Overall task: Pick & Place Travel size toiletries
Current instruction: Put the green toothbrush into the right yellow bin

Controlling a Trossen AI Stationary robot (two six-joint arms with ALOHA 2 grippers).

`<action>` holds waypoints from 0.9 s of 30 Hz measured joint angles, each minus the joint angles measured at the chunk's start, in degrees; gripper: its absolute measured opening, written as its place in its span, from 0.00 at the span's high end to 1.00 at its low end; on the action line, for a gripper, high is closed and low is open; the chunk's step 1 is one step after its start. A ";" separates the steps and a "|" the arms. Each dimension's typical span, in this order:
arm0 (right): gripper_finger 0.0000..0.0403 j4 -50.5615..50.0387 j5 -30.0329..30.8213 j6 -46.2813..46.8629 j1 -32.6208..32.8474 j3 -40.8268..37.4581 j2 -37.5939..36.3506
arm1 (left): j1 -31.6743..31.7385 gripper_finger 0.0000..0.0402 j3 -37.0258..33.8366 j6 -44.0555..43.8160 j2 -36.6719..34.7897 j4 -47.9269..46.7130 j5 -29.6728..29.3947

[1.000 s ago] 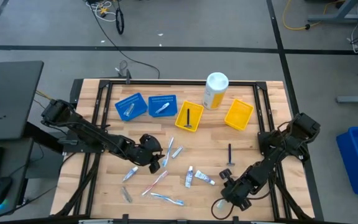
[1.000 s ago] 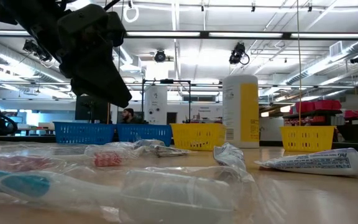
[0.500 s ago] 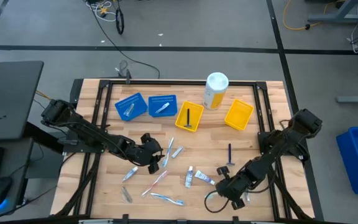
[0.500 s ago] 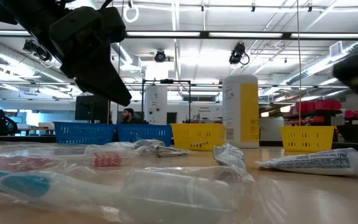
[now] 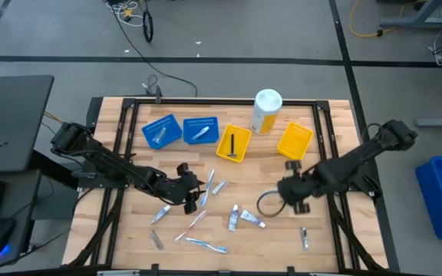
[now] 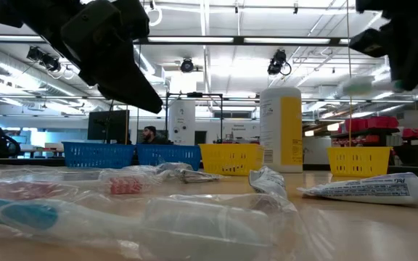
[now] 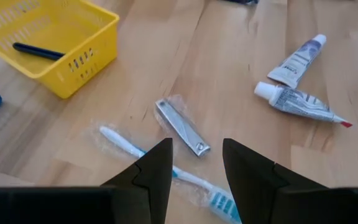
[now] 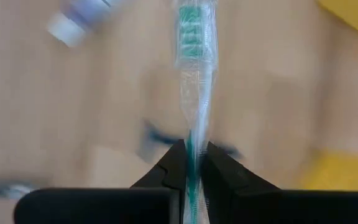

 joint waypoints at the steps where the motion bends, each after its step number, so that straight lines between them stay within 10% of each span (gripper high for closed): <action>1: 0.91 -3.16 0.78 -1.16 -1.44 -0.02 -0.72 | 0.00 0.63 0.00 0.37 0.00 0.08 -0.02; 27: 0.91 -18.55 10.35 -23.25 -37.10 -2.38 -1.14 | 0.00 0.63 0.00 -2.35 0.00 0.43 0.00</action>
